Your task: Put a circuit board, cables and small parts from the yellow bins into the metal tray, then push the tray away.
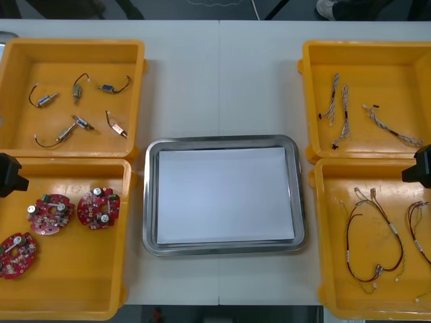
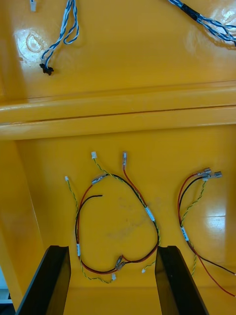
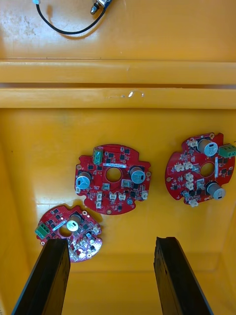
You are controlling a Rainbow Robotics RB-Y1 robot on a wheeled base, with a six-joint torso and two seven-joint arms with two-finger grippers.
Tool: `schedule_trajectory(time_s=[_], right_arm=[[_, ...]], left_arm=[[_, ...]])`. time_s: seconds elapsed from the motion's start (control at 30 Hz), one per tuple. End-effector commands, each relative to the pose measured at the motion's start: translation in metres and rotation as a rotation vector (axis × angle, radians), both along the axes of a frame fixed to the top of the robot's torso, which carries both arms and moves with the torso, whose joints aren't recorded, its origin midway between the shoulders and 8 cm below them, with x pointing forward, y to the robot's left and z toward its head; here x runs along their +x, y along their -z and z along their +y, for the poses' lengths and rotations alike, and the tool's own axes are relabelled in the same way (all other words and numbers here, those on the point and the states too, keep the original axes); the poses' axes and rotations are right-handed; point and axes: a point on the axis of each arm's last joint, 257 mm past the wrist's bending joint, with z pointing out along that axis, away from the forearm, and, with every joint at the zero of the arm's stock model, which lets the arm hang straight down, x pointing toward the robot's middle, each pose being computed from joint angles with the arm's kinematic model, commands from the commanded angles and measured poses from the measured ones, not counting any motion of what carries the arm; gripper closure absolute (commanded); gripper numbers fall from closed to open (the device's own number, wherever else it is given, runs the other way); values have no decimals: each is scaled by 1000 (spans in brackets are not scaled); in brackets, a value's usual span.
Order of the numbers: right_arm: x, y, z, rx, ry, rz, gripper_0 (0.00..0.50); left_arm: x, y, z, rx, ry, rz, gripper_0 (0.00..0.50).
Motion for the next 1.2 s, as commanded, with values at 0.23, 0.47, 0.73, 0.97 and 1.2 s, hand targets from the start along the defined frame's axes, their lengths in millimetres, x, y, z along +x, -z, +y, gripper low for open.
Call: schedule_trajectory(time_s=[0.23, 0.47, 0.73, 0.97, 1.2], right_arm=[[-3, -9, -17, -23, 38, -8, 0], [-3, -9, -17, -23, 38, -8, 0], [-3, -9, -17, -23, 38, -8, 0], [-4, -5, -17, -15, 42, 2, 0], [-12, -2, -25, -10, 65, 8, 0]], left_arm=[[-4, -4, 10, 68, 81, -3, 0], [-4, -4, 10, 68, 81, -3, 0], [-4, -4, 10, 68, 81, -3, 0], [-4, -4, 10, 68, 81, -3, 0], [-12, 18, -4, 10, 80, 42, 0]])
